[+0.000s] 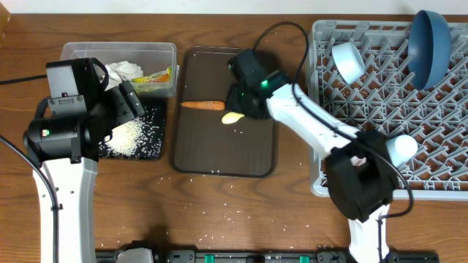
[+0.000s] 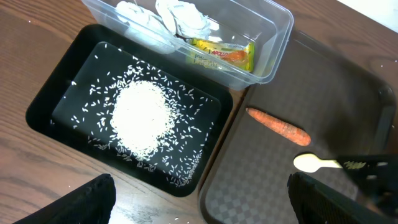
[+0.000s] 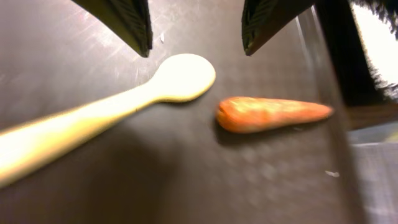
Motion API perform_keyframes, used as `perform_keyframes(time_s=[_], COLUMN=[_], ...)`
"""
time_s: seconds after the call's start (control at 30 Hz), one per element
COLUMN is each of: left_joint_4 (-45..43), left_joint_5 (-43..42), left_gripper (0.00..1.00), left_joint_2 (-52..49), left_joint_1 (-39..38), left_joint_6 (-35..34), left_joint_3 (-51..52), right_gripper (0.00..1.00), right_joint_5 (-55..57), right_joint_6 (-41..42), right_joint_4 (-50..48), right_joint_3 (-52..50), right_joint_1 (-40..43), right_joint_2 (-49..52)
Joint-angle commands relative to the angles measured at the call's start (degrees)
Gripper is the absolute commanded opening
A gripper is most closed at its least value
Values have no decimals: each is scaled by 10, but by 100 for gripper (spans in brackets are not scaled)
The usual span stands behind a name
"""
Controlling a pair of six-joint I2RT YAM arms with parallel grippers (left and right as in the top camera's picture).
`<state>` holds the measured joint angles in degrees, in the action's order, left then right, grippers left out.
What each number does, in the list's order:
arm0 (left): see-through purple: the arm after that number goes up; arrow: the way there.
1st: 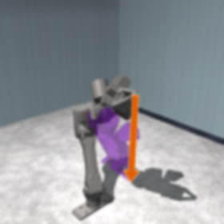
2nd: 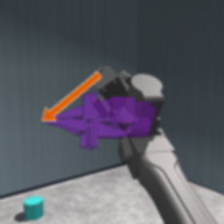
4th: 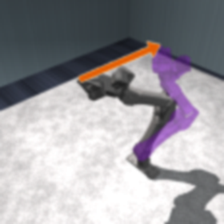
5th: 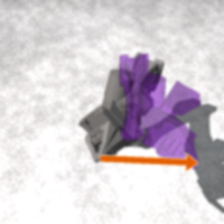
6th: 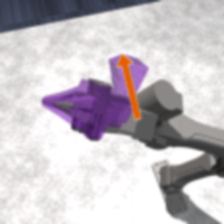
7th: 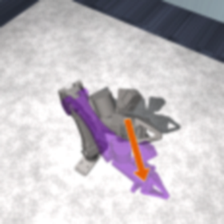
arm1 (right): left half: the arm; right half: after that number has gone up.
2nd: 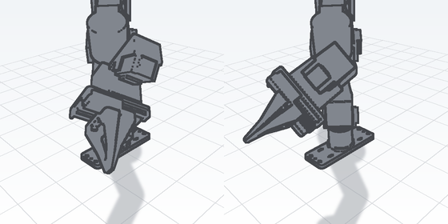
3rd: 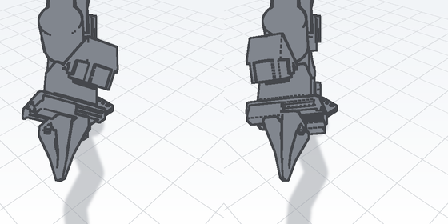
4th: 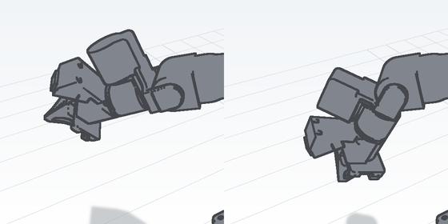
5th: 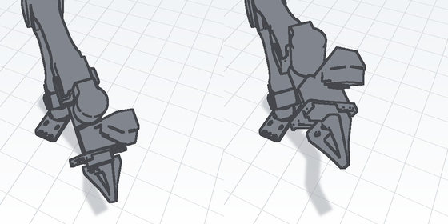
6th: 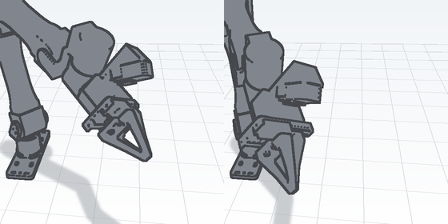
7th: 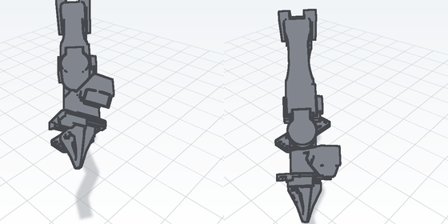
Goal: Sort waste into correct bins and load items into the dishwasher rack
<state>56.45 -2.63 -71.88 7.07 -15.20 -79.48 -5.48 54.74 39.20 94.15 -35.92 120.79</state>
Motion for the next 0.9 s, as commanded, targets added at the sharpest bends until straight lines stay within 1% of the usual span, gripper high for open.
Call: perform_keyframes(time_s=[0.0, 0.13, 0.5, 0.67, 0.77, 0.87], left_joint_4=[1, 1, 1, 1, 1, 1], left_joint_5=[2, 1, 1, 2, 2, 2], left_gripper=[91, 91, 91, 91, 91, 91], left_joint_2=[4, 4, 4, 4, 4, 4], left_joint_1=[2, 2, 2, 2, 2, 2], left_joint_6=[-1, -1, -1, -1, -1, -1], left_joint_3=[-3, -3, -3, -3, -3, -3], right_gripper=[43, 40, 41, 41, 34, 23], right_joint_5=[27, 46, 51, 51, 51, 53], right_joint_6=[140, 162, 166, 166, 165, 163], right_joint_4=[-3, -26, -194, -239, -240, -240], right_joint_3=[-20, -39, -135, -166, -170, -171], right_joint_1=[-17, -23, -26, -32, -31, -31], right_joint_2=[25, 31, 31, 36, 41, 44])
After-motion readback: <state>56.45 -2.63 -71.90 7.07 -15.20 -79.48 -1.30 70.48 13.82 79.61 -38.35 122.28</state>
